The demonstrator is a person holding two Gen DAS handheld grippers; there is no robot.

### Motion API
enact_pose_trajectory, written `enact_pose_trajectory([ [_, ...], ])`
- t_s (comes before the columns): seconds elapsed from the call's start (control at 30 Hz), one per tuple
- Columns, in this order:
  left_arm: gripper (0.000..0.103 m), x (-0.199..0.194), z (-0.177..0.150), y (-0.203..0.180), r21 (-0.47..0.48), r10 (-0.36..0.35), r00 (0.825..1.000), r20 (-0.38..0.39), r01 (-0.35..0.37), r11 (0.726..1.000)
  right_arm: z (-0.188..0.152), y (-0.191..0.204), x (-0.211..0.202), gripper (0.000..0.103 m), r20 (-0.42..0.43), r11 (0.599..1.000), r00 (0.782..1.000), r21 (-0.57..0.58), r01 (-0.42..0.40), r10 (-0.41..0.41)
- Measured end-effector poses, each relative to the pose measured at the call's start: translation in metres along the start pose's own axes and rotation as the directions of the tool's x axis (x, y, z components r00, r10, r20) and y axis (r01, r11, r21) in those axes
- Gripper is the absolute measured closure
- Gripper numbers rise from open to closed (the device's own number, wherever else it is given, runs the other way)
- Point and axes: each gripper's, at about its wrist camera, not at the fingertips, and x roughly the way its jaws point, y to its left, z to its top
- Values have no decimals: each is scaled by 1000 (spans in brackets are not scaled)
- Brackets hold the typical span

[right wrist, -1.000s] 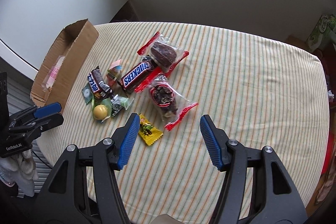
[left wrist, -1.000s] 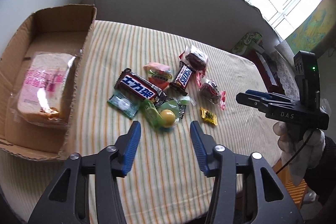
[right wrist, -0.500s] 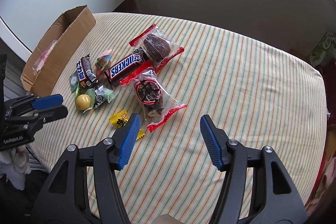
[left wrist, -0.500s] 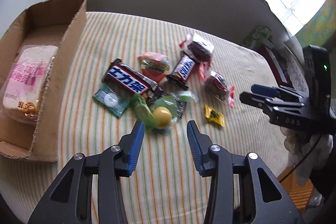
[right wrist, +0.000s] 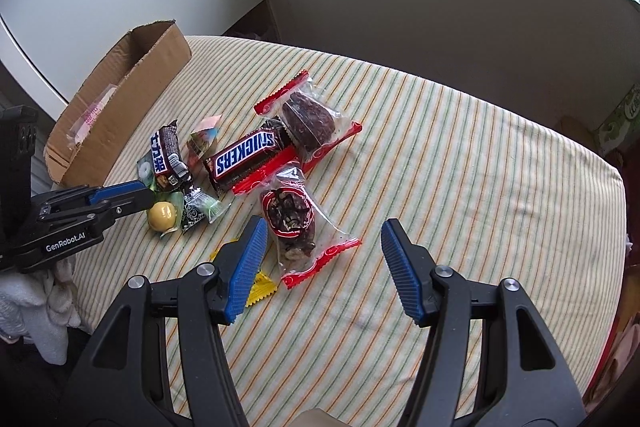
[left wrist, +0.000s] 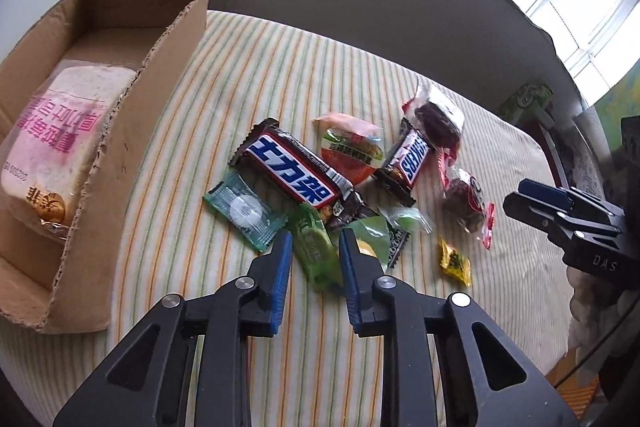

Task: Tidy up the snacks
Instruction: 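Grasp the red-wrapped pastry with the right tool while the left grasps green candy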

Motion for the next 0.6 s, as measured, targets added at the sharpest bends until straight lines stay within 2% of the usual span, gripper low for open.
enact_pose_trajectory([
  [0.1, 80, 6, 0, -3, 25, 22, 1000, -3, -22, 999, 0, 0, 6, 40, -7, 1000, 1000, -3, 3, -3],
  [0.27, 80, 4, -4, 1, 37, 19, 1000, 7, -19, 999, 2, 1, 14, 40, -13, 1000, 1000, -26, 4, -4],
  [0.4, 80, 2, -11, -4, 73, 54, 999, -9, -53, 996, 4, 6, 16, 40, -16, 998, 1000, -56, -12, 11],
  [0.5, 81, 0, -20, -12, 117, 71, 997, 8, -72, 991, 4, 14, 23, 40, -38, 995, 999, -100, 6, -10],
  [0.6, 81, -1, -20, -9, 110, 65, 998, 10, -66, 992, 3, 18, 33, 41, -58, 991, 998, -132, 16, -24],
])
